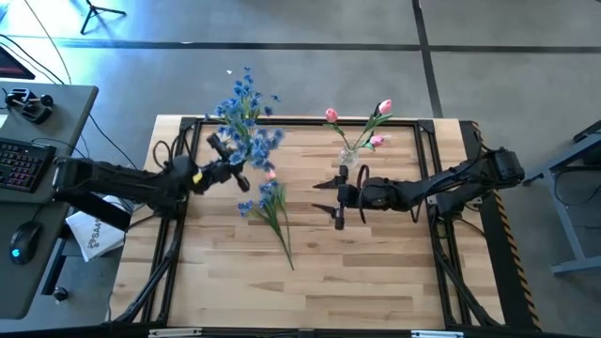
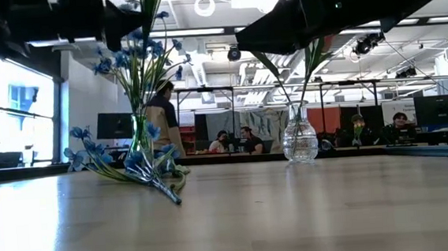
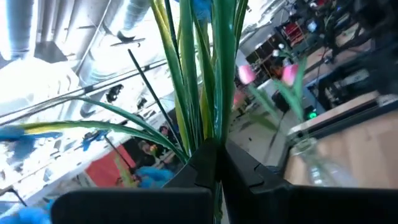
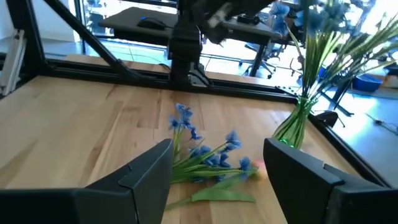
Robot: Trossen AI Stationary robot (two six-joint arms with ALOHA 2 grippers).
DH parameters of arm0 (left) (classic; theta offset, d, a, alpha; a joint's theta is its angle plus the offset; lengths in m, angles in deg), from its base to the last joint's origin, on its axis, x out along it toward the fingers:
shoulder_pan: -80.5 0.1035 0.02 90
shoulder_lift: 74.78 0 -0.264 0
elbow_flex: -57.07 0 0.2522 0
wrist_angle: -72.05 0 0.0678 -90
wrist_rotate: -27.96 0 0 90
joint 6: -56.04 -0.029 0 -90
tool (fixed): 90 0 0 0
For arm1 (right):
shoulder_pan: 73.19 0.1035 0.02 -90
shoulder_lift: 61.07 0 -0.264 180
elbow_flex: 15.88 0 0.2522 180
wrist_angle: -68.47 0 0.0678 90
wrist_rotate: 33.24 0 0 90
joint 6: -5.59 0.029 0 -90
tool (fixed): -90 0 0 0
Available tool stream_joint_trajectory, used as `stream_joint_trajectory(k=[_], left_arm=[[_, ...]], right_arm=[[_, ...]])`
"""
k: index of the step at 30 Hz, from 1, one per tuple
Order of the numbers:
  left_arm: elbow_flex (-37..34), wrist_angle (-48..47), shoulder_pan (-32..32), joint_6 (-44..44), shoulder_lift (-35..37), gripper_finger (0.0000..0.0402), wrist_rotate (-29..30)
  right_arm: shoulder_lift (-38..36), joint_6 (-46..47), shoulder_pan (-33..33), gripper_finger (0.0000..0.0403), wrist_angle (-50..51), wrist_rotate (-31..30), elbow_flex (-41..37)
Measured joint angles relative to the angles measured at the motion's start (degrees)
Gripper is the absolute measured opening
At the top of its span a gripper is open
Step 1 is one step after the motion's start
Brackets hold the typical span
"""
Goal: Sort flowers into vase by color
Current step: Put the left blue flowers into the green vase
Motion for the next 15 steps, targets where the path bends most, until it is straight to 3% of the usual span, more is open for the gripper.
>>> stream_joint_trajectory(k=[4,6,11,15], left_arm=[[0.00,0.44,9.16,4.56,0.02,0.0000,-10.51],[0.00,0.26,12.26,8.47,-0.06,0.0000,-12.92],[0.00,0.17,16.16,14.74,-0.64,0.0000,-13.38],[0.00,-0.71,16.98,17.20,-0.70,0.0000,-10.06]], right_arm=[[0.00,1.93,0.00,0.0243,0.38,0.08,0.00],[0.00,2.49,0.02,0.0243,0.82,0.11,0.00],[0.00,2.76,0.02,0.0243,1.05,0.15,0.00],[0.00,2.76,0.04,0.0243,1.06,0.17,0.00]])
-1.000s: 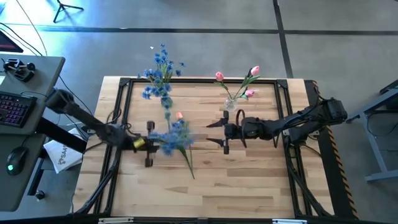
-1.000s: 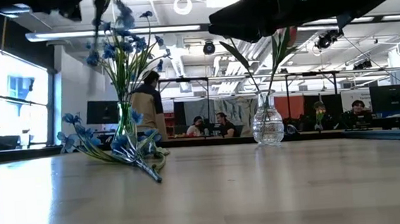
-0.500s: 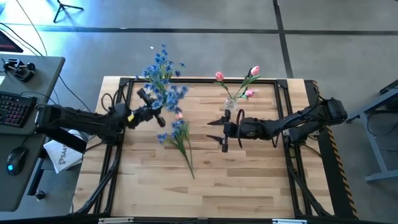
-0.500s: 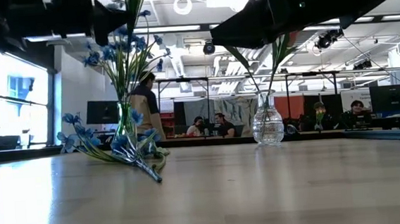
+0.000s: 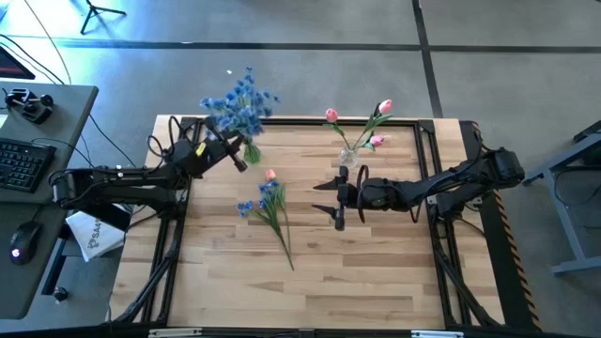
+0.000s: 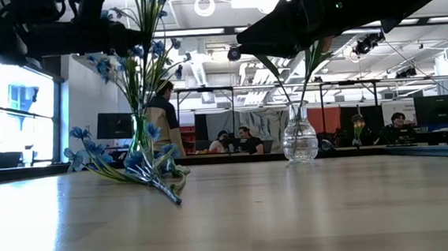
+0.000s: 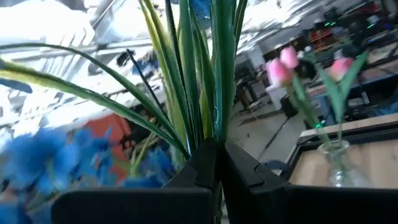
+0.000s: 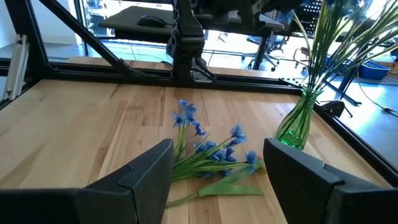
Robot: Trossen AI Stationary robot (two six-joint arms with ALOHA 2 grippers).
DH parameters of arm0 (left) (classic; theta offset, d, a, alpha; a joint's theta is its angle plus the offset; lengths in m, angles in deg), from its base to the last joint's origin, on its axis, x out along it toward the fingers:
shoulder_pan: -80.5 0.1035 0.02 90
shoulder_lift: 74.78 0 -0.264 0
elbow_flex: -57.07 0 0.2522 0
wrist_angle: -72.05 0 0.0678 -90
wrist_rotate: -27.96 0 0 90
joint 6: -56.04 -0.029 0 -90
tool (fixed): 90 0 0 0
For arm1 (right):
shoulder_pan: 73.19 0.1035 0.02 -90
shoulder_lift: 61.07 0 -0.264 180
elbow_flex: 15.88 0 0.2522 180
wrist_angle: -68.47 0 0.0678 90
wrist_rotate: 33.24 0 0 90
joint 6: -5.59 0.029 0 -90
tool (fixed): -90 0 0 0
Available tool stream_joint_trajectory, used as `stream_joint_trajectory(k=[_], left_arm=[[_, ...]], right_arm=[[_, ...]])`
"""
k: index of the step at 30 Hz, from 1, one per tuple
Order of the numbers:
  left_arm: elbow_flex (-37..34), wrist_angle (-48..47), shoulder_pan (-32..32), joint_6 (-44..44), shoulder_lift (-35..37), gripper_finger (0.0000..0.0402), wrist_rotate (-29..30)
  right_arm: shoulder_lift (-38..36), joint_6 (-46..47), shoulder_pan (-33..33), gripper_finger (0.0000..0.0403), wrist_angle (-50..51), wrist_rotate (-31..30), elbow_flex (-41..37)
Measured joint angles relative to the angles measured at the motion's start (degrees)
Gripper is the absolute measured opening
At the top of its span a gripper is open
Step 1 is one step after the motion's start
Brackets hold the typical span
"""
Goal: Sort flowers into vase by color
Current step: Put the left blue flowers into the green vase
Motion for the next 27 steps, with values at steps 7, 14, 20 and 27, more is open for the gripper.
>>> stream_joint_trajectory(k=[7,14,20,27], left_arm=[[0.00,-5.80,1.15,5.29,0.00,0.0000,2.27],[0.00,-9.92,1.75,11.01,-0.02,0.0006,3.64],[1.21,-15.07,2.26,15.79,-0.01,0.0065,5.54],[15.44,-49.18,5.18,26.43,-0.15,0.0128,6.75]], right_arm=[[0.00,-0.04,0.02,0.0243,0.00,0.02,0.00],[0.00,-0.11,0.02,0.0243,-0.02,0.03,0.00],[0.00,-0.46,0.02,0.0243,-0.02,0.04,0.00],[0.00,-0.46,0.02,0.0243,-0.04,0.04,-0.02]])
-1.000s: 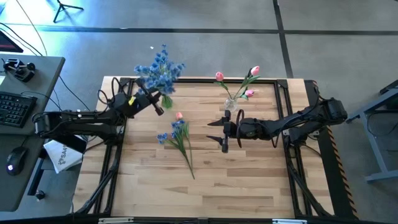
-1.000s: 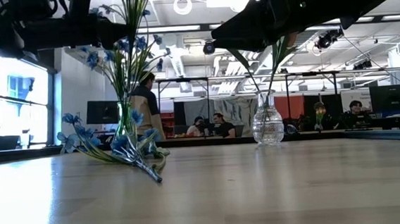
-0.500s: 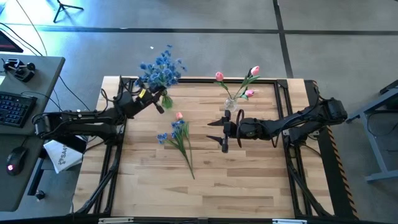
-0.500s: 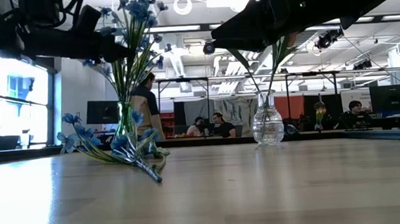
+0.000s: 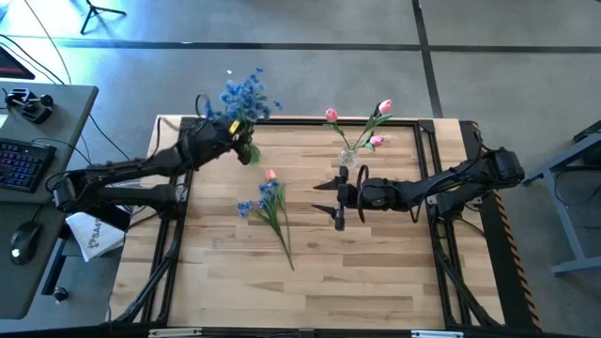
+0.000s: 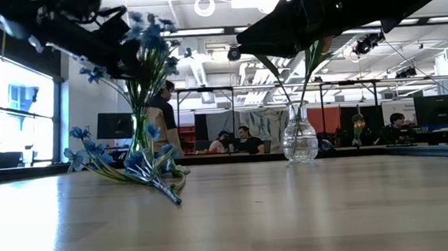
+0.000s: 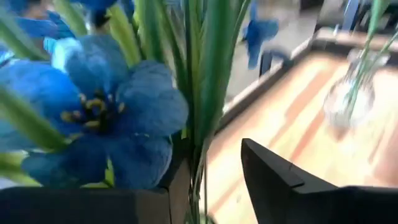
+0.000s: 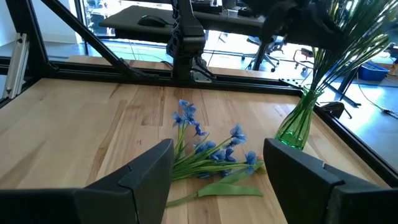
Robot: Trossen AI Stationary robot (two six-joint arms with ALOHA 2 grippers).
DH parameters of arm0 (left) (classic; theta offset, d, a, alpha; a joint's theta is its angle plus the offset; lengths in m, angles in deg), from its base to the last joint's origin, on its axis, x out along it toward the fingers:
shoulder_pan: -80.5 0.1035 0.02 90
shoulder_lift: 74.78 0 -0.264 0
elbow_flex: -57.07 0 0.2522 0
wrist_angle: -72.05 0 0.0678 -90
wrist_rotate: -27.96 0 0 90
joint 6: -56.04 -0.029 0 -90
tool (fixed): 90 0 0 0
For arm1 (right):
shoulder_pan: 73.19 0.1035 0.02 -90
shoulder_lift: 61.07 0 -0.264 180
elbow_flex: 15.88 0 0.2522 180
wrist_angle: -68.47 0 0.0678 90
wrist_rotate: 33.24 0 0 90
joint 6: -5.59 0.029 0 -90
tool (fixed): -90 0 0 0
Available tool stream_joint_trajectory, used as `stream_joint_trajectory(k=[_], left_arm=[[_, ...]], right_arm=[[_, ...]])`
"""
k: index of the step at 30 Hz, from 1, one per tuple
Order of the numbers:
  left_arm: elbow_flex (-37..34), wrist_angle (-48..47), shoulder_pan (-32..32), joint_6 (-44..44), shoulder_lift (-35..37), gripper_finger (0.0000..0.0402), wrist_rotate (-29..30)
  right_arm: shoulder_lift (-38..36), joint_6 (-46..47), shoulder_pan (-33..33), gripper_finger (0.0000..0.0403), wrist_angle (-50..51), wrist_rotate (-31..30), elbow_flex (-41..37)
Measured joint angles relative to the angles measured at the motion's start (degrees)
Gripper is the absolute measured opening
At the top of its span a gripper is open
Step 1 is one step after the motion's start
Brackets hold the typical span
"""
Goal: Sort flowers into vase by color
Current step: Put the left blue flowers into the green vase
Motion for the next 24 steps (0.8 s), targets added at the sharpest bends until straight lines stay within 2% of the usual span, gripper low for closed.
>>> stream_joint_trajectory(k=[4,12,24], left_arm=[[8.44,-17.15,0.31,2.51,-0.03,0.0139,0.12],[18.97,-36.28,0.12,8.19,0.00,0.0140,0.09],[19.98,-47.71,0.12,12.34,-3.56,0.0152,-0.60]], right_arm=[[0.00,0.00,0.00,0.0243,0.00,-0.01,0.00],[0.00,0.02,0.00,0.0243,0.01,-0.02,0.00],[0.00,0.02,0.00,0.0243,0.01,-0.02,0.00]])
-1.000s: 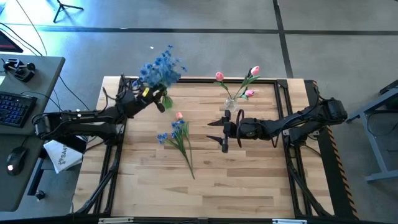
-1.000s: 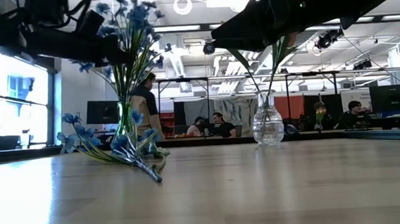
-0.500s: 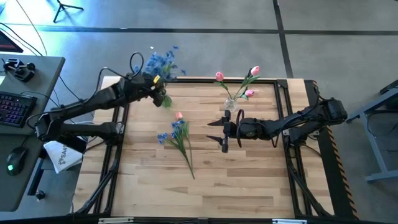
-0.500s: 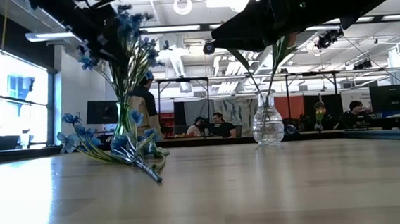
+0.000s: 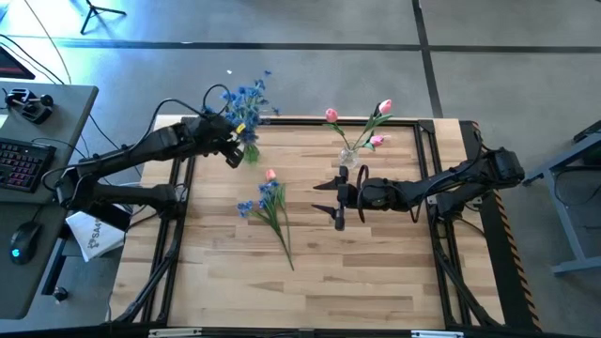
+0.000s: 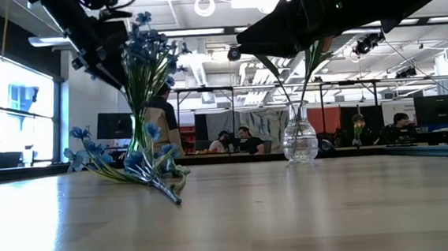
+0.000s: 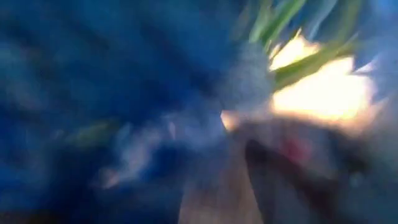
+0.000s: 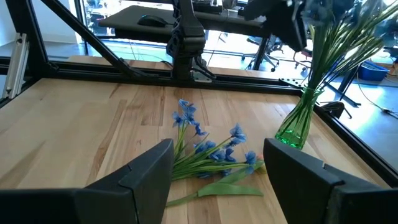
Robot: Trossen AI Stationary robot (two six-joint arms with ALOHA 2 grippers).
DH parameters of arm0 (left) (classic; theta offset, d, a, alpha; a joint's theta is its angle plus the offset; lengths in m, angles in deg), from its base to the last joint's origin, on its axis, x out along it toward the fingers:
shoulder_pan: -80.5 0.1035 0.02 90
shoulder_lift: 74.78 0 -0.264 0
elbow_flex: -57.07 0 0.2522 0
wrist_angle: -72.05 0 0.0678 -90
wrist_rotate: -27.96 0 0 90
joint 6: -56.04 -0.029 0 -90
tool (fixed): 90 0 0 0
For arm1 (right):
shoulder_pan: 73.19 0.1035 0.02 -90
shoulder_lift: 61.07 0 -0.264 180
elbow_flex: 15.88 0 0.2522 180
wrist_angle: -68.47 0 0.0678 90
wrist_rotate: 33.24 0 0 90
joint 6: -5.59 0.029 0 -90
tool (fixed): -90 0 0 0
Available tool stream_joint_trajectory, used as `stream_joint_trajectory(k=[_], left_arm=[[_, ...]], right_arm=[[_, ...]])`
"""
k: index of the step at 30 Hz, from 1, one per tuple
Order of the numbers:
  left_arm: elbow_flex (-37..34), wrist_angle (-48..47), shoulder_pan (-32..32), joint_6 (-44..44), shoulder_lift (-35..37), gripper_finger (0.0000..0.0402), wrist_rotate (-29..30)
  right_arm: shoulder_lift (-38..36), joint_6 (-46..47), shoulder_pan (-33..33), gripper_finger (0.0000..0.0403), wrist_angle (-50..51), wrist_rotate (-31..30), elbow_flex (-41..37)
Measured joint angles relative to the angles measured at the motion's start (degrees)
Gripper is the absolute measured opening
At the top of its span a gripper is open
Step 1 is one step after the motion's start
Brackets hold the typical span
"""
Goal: Sort flowers into vase by color
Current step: Put the left blue flowers into the green vase, then put the pink flower into the transparent vase
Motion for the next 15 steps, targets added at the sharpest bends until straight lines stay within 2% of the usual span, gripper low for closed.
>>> stream_joint_trajectory(k=[3,9,15], left_arm=[[2.60,-5.46,0.00,1.43,-1.73,0.0154,-0.82],[11.43,-18.19,-1.00,6.53,-4.15,0.0154,-8.69],[16.89,-27.58,-8.99,7.89,-3.22,0.0152,-9.25]], right_arm=[[0.00,0.00,-0.04,0.0243,0.00,0.00,0.00],[0.00,0.04,-0.04,0.0243,0.02,-0.55,0.00],[0.00,0.88,-0.04,0.0243,0.66,-0.63,0.00]])
